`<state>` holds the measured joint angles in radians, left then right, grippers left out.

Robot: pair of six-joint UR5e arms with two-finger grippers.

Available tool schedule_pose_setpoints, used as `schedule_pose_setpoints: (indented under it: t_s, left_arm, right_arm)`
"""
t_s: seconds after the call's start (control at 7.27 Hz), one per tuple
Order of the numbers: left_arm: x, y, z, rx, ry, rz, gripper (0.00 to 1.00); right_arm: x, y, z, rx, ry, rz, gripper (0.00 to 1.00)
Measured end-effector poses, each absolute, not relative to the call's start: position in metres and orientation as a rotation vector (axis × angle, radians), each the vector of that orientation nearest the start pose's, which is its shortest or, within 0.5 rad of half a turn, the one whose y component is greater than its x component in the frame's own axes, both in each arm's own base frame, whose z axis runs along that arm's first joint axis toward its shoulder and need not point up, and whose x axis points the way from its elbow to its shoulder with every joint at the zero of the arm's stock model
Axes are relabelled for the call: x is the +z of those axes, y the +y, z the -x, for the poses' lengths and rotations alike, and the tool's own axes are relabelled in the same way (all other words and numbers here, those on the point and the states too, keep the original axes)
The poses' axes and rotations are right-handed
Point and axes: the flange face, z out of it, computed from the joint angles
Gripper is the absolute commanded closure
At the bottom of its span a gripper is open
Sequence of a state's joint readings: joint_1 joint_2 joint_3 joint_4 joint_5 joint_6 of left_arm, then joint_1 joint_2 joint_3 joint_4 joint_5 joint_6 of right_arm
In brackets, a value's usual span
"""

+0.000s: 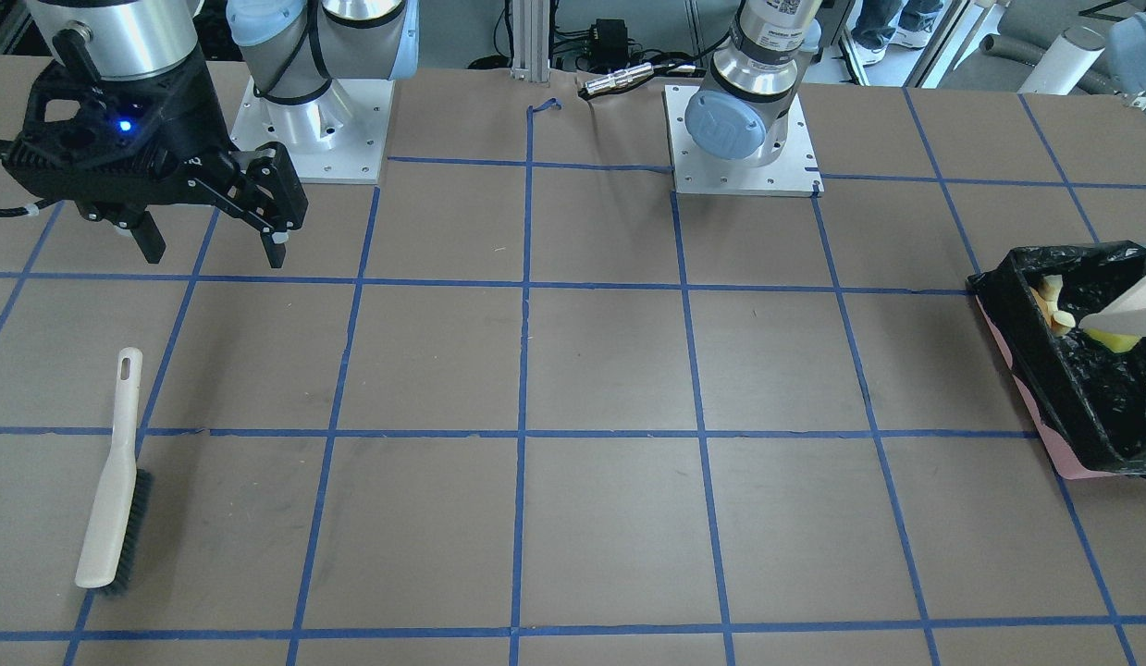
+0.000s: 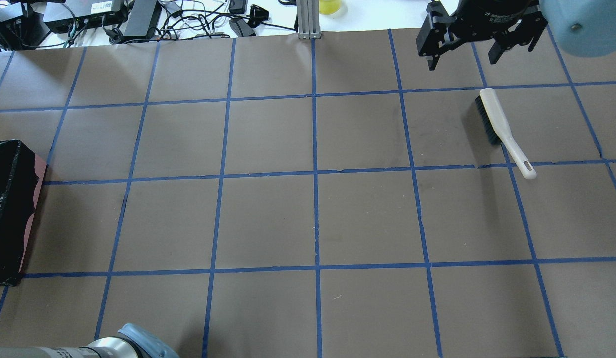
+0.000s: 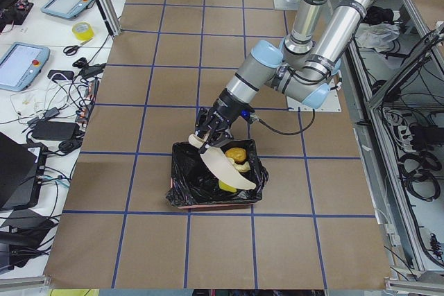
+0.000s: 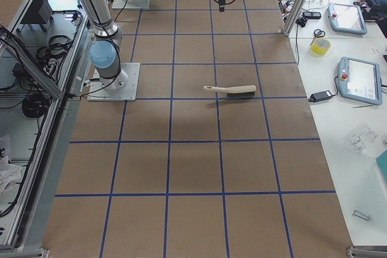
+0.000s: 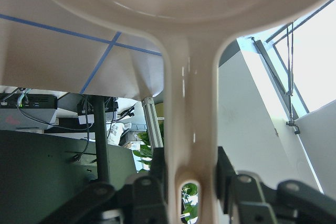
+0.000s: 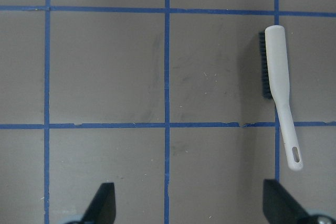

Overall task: Sweep and dump trash into bin
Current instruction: 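Turn the dustpan upright and bring it back to the table with the left gripper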

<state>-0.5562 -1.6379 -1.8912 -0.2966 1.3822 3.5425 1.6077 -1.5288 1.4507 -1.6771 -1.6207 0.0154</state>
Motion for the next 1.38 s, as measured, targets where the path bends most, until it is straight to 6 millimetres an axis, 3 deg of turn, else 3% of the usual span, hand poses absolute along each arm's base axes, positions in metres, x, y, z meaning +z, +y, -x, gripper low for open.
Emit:
schedule_pose_setpoints:
  t_s: [0.28,0.41,0.55,0.83,1.1,1.38]
  left_arm:
    - [0.456,-0.414,-0.371,0.466,0.64,-2.276,1.0]
    - [0.466,-0.421,-0.376,0.387,0.715,-2.312,1.0]
    - [0.482,-0.431,-0.381,0.288,0.812,-2.339,1.0]
    - [0.516,-0.463,-0.365,0.098,0.998,-2.362,1.0]
    - [0.532,-0.495,-0.32,-0.047,1.156,-2.358,1.0]
    - [0.526,-0.533,-0.249,-0.177,1.353,-2.338,1.0]
  right_arm:
    - [0.539,-0.516,-0.151,-0.27,3.126,0.005,0.0]
    - [0.536,-0.512,-0.152,-0.208,3.122,-0.031,0.0]
    - [0.533,-0.51,-0.153,-0.169,3.12,-0.053,0.0]
    - [0.532,-0.509,-0.153,-0.151,3.121,-0.052,0.0]
    - [0.532,-0.508,-0.153,-0.151,3.126,-0.005,0.0]
    - [0.532,-0.507,-0.153,-0.148,3.124,0.059,0.0]
